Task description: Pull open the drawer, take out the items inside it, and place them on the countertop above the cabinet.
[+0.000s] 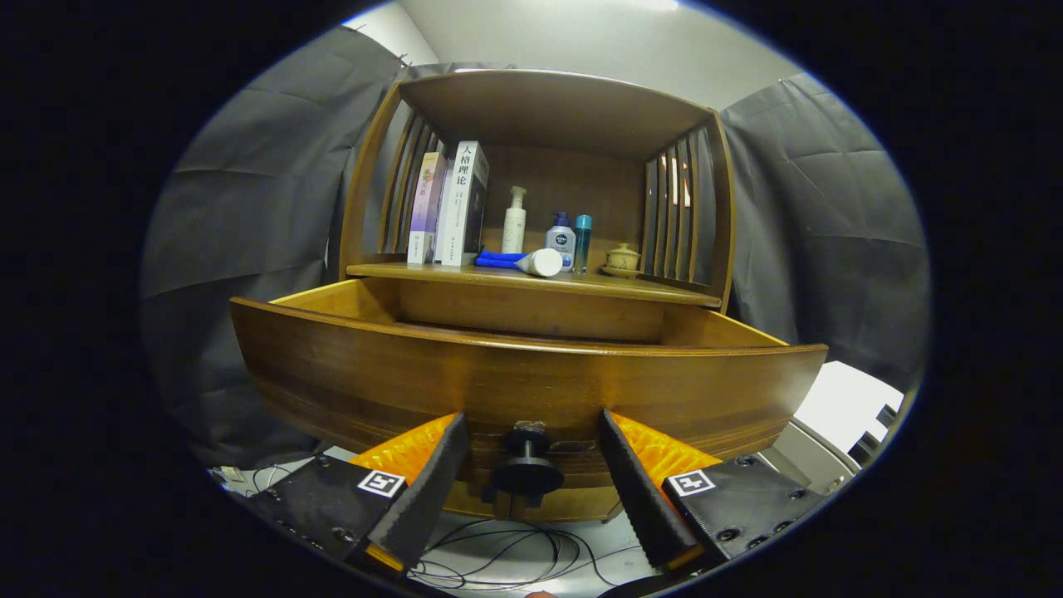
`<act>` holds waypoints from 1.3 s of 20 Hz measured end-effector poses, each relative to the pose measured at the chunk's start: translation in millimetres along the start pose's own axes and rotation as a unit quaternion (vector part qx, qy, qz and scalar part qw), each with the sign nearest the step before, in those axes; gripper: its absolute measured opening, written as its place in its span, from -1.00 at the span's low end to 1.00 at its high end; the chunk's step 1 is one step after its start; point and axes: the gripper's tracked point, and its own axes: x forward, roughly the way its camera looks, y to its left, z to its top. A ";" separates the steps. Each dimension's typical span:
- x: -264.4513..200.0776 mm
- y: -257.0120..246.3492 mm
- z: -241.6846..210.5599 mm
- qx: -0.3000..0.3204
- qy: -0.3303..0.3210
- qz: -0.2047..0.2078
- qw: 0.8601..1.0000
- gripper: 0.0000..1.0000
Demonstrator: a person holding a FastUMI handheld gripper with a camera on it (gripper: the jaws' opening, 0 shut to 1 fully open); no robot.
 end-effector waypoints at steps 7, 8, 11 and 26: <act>25.6 4.2 0.7 0.018 0.014 0.014 1.000 0.96; 28.9 4.6 2.8 0.019 0.011 0.013 1.000 0.96; 39.0 5.7 6.3 0.022 0.010 0.011 1.000 0.96; 94.7 13.8 11.4 0.025 0.013 -0.002 1.000 0.96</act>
